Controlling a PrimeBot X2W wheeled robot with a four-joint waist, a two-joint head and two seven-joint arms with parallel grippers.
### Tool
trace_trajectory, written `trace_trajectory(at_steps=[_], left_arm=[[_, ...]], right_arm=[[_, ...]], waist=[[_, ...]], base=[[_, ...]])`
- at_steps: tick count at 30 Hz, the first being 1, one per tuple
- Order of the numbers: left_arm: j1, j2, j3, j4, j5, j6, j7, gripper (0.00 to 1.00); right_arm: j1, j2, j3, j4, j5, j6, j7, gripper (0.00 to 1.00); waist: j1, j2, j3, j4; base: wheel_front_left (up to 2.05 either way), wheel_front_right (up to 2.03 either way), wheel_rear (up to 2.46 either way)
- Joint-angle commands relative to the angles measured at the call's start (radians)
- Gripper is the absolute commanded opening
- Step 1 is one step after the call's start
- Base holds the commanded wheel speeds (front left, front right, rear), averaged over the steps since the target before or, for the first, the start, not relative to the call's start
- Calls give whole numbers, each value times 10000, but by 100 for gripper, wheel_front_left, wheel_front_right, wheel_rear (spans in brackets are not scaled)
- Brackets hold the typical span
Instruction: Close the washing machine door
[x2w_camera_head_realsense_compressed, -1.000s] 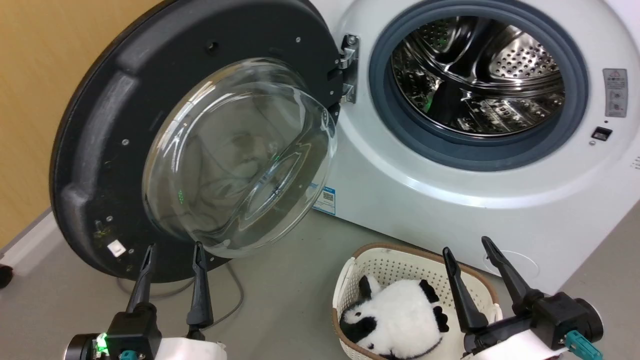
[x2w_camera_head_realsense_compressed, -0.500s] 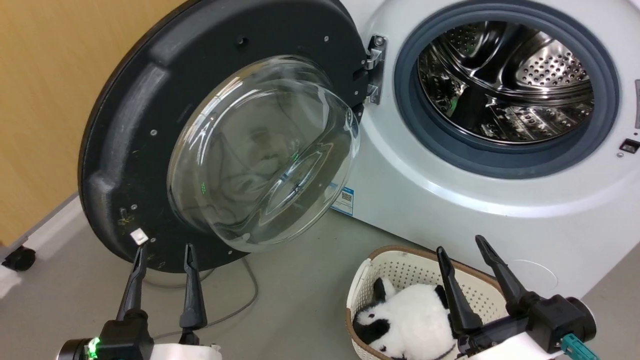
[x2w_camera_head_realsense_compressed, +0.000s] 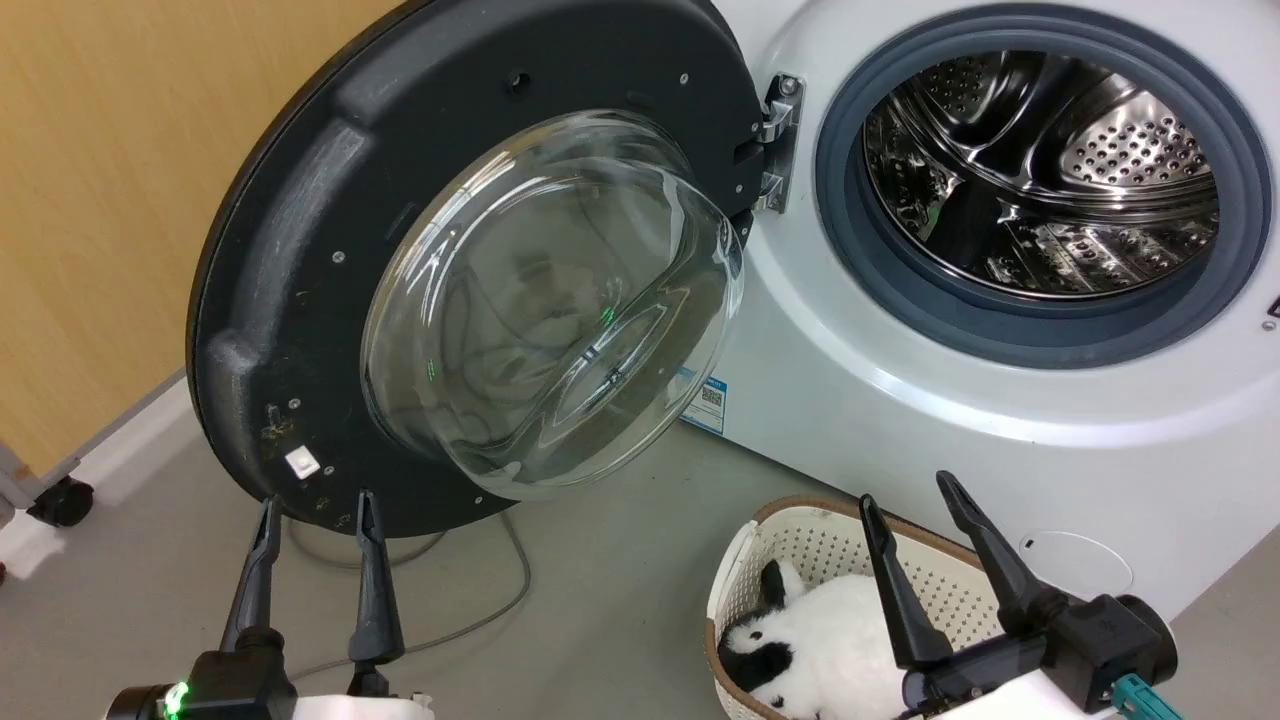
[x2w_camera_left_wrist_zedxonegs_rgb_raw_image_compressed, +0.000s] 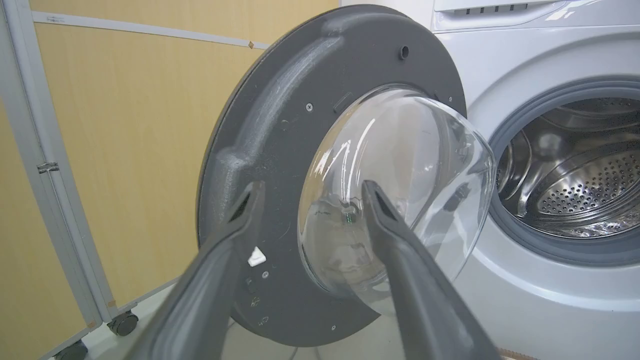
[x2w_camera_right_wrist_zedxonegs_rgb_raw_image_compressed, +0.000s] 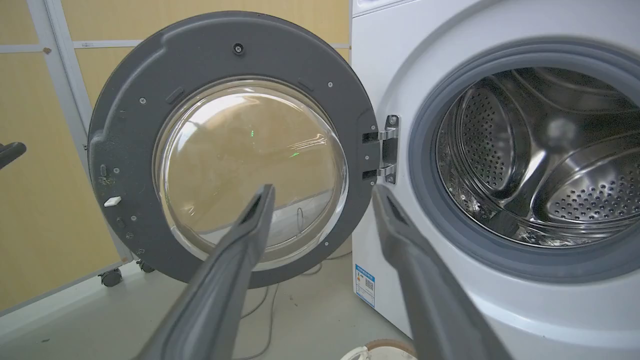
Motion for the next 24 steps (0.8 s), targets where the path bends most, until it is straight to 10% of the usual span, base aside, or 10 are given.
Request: trace_trajectory(at_steps=[1, 5, 6, 7, 24], left_arm=[[89, 5, 46, -41, 39, 0, -55, 100], [120, 5, 76, -43, 28, -25, -55, 100], [124, 5, 91, -45, 0, -35, -55, 67], [139, 4, 96, -7, -103, -90, -55, 4], [-2470, 1640, 3538, 135, -1723, -1980, -55, 0]], right_arm=[[-61, 22, 25, -14, 53, 8, -45, 100], [-35, 22, 41, -18, 40, 8, -45, 100], [-28, 22, 44, -23, 33, 8, -45, 100], [-20, 22, 44, -30, 24, 8, -45, 100], [-69, 3, -78, -284, -532, 8, -45, 100]], waist=[[0, -1, -9, -7], [0, -1, -24, -13], [0, -1, -26, -14], [0, -1, -25, -13], [0, -1, 899, -797]], base=[[0, 0, 0], [0, 0, 0], [0, 0, 0], [0, 0, 0], [0, 0, 0]])
